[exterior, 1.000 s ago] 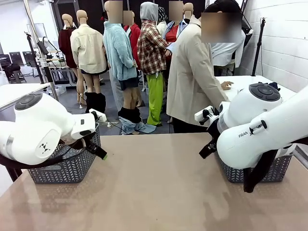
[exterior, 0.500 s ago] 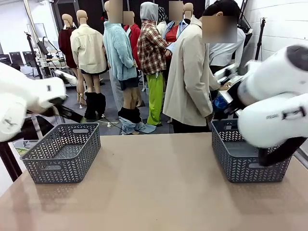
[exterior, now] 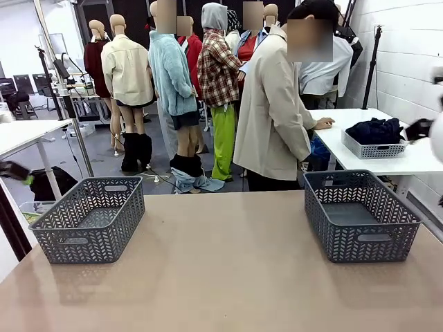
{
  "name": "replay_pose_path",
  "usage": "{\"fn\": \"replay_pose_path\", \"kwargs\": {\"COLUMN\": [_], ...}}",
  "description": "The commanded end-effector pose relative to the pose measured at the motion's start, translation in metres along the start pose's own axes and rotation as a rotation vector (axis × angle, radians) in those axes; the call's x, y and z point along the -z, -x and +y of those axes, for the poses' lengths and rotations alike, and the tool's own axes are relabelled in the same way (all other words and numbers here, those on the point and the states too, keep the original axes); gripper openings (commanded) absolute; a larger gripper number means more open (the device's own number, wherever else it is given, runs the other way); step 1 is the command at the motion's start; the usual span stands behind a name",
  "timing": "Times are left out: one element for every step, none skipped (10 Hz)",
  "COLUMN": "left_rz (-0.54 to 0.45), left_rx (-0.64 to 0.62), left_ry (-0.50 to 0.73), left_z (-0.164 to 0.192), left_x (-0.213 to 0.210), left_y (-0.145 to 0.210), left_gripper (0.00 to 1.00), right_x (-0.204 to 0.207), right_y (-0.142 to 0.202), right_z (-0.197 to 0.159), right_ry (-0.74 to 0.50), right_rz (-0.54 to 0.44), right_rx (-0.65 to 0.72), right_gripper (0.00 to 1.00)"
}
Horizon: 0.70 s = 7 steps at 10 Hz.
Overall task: Sort the tops and bottoms.
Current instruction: Lift clothes from the center of the table with your left hand.
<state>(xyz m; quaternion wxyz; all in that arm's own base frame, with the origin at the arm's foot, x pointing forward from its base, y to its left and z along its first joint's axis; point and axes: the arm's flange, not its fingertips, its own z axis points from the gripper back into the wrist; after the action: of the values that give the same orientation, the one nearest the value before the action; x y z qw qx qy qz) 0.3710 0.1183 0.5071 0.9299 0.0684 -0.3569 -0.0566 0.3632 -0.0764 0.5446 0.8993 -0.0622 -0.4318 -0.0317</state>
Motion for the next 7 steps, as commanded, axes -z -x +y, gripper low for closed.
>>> {"fn": "replay_pose_path", "kwargs": {"left_rz": [0.040,0.054,0.046,0.037,0.065,0.065,0.065], "left_rx": [-0.078,-0.106,-0.117,-0.109,-0.124,-0.124,-0.124], "left_ry": [-0.004,0.006,0.040,0.047,-0.010,-0.010,-0.010], "left_z": [0.029,0.048,0.056,0.055,0.069,0.069,0.069], "left_x": [0.005,0.013,0.021,0.026,0.012,0.012,0.012], "left_y": [0.058,0.062,0.059,0.053,0.048,0.048,0.048], "left_gripper": [1.00,1.00,1.00,1.00,1.00,1.00,1.00], "right_x": [0.002,0.013,0.022,0.027,0.037,0.037,0.037], "right_y": [0.147,0.159,0.165,0.167,0.032,0.032,0.032], "right_z": [-0.017,-0.024,-0.027,-0.025,-0.066,-0.066,-0.066], "right_ry": [-0.007,-0.018,-0.037,-0.066,0.015,0.015,0.015], "right_rz": [0.028,0.053,0.056,0.032,0.094,0.094,0.094], "right_rx": [0.155,0.186,0.202,0.192,0.197,0.197,0.197], "right_gripper": [1.00,1.00,1.00,1.00,1.00,1.00,1.00]}}
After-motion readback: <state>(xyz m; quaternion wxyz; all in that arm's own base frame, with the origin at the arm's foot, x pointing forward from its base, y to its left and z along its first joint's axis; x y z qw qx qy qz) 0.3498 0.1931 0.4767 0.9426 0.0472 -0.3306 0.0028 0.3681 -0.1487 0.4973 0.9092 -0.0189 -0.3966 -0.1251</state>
